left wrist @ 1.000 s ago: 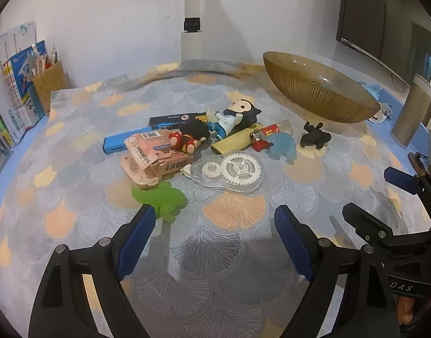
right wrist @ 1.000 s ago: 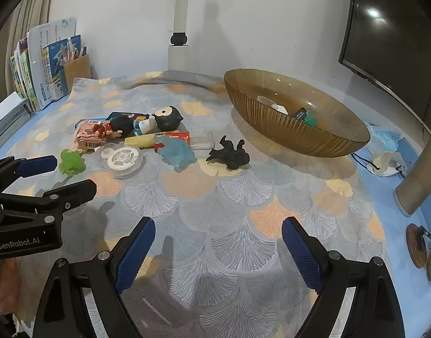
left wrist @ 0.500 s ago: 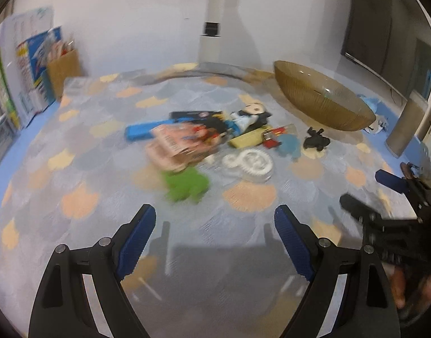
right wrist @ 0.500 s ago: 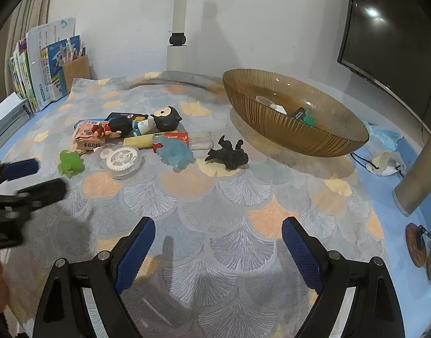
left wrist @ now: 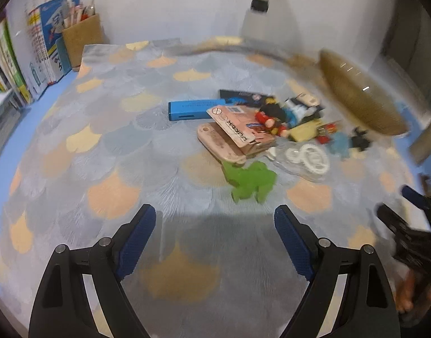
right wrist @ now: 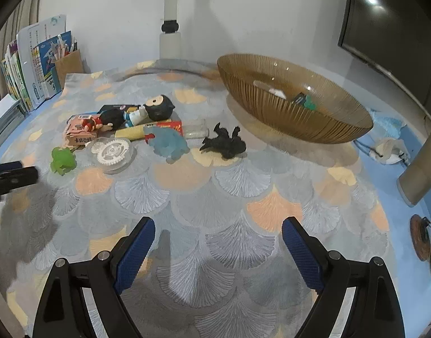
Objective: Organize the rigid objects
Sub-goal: 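Grasp green frog-shaped eraser with left tool while right approaches gear tape dispenser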
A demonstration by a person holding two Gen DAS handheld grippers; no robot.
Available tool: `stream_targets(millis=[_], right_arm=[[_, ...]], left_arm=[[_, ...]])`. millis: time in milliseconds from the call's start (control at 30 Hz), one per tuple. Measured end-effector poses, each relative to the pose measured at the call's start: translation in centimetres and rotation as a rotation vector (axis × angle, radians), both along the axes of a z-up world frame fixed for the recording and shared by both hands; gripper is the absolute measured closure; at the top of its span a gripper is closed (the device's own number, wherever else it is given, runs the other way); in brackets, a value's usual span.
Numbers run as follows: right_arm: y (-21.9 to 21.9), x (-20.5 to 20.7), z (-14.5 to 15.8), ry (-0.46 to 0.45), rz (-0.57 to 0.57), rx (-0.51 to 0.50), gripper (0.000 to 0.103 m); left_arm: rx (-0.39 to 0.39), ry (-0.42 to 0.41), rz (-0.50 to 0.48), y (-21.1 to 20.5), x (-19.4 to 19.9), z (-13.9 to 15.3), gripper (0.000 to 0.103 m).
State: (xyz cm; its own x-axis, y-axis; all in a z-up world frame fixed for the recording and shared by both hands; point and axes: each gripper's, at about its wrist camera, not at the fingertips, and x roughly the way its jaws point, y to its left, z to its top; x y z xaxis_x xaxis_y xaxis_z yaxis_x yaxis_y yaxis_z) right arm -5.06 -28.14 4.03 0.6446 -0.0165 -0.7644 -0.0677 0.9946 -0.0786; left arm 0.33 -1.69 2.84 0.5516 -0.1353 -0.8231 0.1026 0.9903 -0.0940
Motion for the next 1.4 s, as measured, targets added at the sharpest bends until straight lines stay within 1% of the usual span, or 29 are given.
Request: stream_targets(millis=[33,100,133,167,200,233,300,333,367,433,467,533,600,633,733,767,833,900,933,1033,1067,1100,1133,1200,1233,1300,1333,1400], right_arm=[[-0.2,0.4,-0.2,0.045,0.001,0.025,0.012],[-1.3,1.6,-0.6,0.164,0.004,0.176,0.012],[-1.8,2.2,-0.5,0.201,0.008,0.253,0.012],[-2.0,2.8,0.1,0.205,0.020,0.305,0.012],[-1.9,3.1,0.5,0.199,0.035,0.322,0.012],[-1.3,3.5,1.0,0.195,0.067,0.329,0.012],[0.5,4.4,1.3,0.226,0.144,0.317,0.012],[1.6,4.9,1.2,0.258,0.184,0.312,0.012],[2.6,5.5,1.0,0.287,0.215,0.313,0.012],[4.1,6.4,0.3,0.352,0.242,0.324,0.012],[4.4,6.8,-0.3,0.411,0.233,0.322,0.012],[4.5,6.0,0.5,0.441,0.224,0.286,0.013],[4.1,4.1,1.8,0.427,0.238,0.258,0.013],[3.8,2.5,2.6,0.419,0.242,0.212,0.013],[3.2,-1.0,3.8,0.430,0.257,0.096,0.013],[3.0,-2.0,4.3,0.427,0.258,0.075,0.013],[2.5,-2.9,5.3,0.404,0.253,0.085,0.013],[2.6,-2.2,5.9,0.368,0.249,0.115,0.013],[3.1,-1.1,5.9,0.342,0.257,0.132,0.013],[5.2,2.1,4.7,0.305,0.270,0.139,0.014],[6.5,3.6,3.9,0.283,0.276,0.121,0.017],[7.6,4.9,3.1,0.263,0.287,0.088,0.026],[8.6,6.2,2.2,0.258,0.307,0.071,0.033],[9.6,7.8,1.1,0.253,0.335,0.061,0.034],[9.9,8.6,0.4,0.256,0.348,0.072,0.034],[10.0,9.5,-0.7,0.263,0.346,0.078,0.033],[10.2,9.7,-0.8,0.225,0.351,0.064,0.033],[10.6,9.9,-1.0,0.194,0.373,0.041,0.034]], left_arm=[[-0.008,0.008,-0.007,-0.4,0.5,-0.2,0.018],[-0.031,0.018,-0.017,-1.0,1.4,-0.6,0.018],[-0.015,0.017,-0.011,-1.4,1.8,-0.8,0.018],[0.018,0.006,-0.007,-1.8,2.1,-0.9,0.019],[0.035,0.009,-0.005,-1.9,2.4,-1.0,0.020],[0.041,0.000,-0.001,-2.0,2.5,-1.0,0.023],[0.031,-0.023,-0.008,-1.8,2.4,-0.9,0.037],[0.031,-0.036,-0.016,-1.5,2.2,-0.8,0.055],[0.023,-0.038,-0.025,-1.2,2.0,-0.7,0.059],[0.005,-0.041,-0.031,-0.4,1.8,-0.7,0.059],[-0.006,-0.046,-0.037,0.1,1.5,-0.7,0.059],[-0.044,-0.045,-0.046,0.8,1.4,-0.6,0.059],[-0.070,-0.046,-0.051,1.1,1.5,-0.6,0.059],[-0.070,-0.046,-0.055,1.0,1.5,-0.7,0.059],[-0.078,-0.047,-0.091,0.7,1.3,-0.7,0.059],[-0.079,-0.047,-0.097,0.6,1.2,-0.7,0.059],[-0.073,-0.048,-0.100,0.3,1.2,-0.6,0.059],[-0.063,-0.050,-0.098,0.2,1.1,-0.6,0.059],[-0.060,-0.052,-0.097,0.2,1.0,-0.6,0.059],[-0.055,-0.048,-0.091,0.4,0.8,-0.6,0.059],[-0.056,-0.047,-0.088,0.5,0.7,-0.6,0.059],[-0.057,-0.047,-0.088,0.6,0.6,-0.6,0.059],[-0.058,-0.048,-0.090,0.7,0.5,-0.6,0.059],[-0.067,-0.049,-0.091,0.9,0.5,-0.6,0.059],[-0.072,-0.049,-0.090,0.9,0.5,-0.6,0.059],[-0.072,-0.050,-0.088,0.9,0.6,-0.6,0.059],[-0.070,-0.052,-0.090,0.8,0.6,-0.6,0.059],[-0.073,-0.053,-0.095,0.7,0.5,-0.6,0.059]])
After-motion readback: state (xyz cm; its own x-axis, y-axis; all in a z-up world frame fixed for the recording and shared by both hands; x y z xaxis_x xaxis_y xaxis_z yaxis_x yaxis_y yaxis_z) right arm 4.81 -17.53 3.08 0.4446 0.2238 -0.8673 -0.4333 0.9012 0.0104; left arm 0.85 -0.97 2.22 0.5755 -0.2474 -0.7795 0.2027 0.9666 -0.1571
